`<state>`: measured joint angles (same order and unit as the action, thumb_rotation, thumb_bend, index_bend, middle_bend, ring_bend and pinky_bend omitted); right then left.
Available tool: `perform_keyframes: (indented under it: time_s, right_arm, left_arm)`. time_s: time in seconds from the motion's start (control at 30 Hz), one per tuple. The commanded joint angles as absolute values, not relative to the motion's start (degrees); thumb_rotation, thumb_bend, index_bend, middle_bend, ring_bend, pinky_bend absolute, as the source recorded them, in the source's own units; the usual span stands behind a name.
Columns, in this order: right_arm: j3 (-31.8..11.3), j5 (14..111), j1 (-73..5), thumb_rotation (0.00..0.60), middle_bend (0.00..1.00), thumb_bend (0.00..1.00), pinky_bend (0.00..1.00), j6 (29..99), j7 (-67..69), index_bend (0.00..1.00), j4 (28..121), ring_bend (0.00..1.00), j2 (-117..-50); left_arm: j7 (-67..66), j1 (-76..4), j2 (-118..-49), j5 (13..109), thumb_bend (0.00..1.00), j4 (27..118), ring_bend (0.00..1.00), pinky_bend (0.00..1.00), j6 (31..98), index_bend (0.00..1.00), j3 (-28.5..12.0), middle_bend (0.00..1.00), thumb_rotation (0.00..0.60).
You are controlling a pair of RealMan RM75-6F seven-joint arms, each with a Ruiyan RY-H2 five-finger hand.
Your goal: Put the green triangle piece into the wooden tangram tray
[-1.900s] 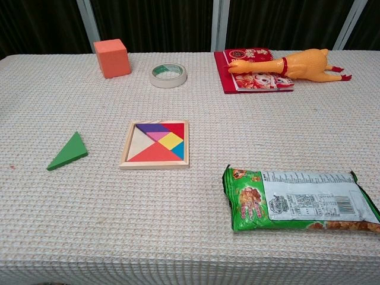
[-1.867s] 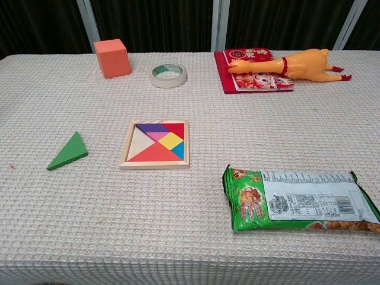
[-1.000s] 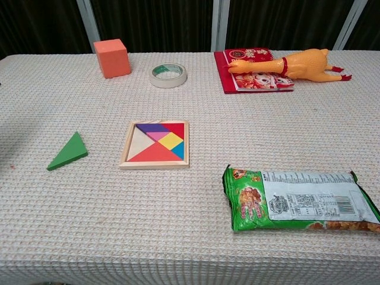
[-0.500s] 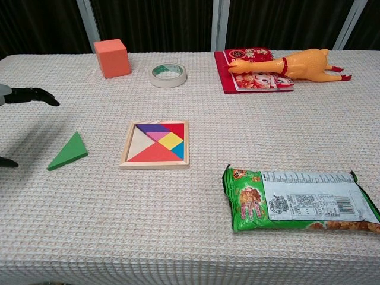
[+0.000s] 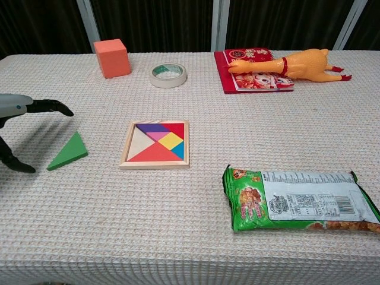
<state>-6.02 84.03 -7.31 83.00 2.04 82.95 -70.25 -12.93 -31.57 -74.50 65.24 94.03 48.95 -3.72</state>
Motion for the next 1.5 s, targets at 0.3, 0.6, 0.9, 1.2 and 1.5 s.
perform_keyframes:
  time_s: [0.3, 0.6, 0.9, 1.2, 1.5]
  right_arm:
    - [-6.1, 83.9, -7.6, 0.6, 0.0, 0.3, 0.0, 82.7, 1.8, 0.0, 83.1, 0.0, -70.2]
    - [-5.9, 83.6, -7.7, 0.6, 0.0, 0.3, 0.0, 82.2, 2.0, 0.0, 82.7, 0.0, -70.3]
    - [-5.9, 83.3, -7.8, 0.6, 0.0, 0.3, 0.0, 81.9, 2.2, 0.0, 82.7, 0.0, -70.2]
    - [-5.9, 83.2, -7.9, 0.6, 0.0, 0.31, 0.0, 81.8, 1.9, 0.0, 83.0, 0.0, -70.2]
    - [-5.9, 83.0, -7.9, 0.6, 0.0, 0.31, 0.0, 81.7, 1.7, 0.0, 83.0, 0.0, -70.3]
  left_arm:
    - [-12.0, -33.7, -75.9, 62.3, 0.0, 93.2, 0.0, 0.02, 46.4, 0.11, -3.9, 0.0, 0.6]
    - [-12.0, -34.5, -75.9, 60.8, 0.0, 92.8, 0.0, 0.02, 46.2, 0.13, -3.7, 0.0, 0.6]
    - [-10.7, -35.0, -76.1, 61.4, 0.0, 92.4, 0.0, 0.02, 45.9, 0.15, -3.2, 0.0, 0.6]
    - [-10.4, -35.5, -76.2, 60.9, 0.0, 91.8, 0.0, 0.02, 45.4, 0.16, -2.7, 0.0, 0.6]
    - [-9.4, -35.6, -76.4, 61.7, 0.0, 91.7, 0.0, 0.02, 46.0, 0.22, -2.6, 0.0, 0.6]
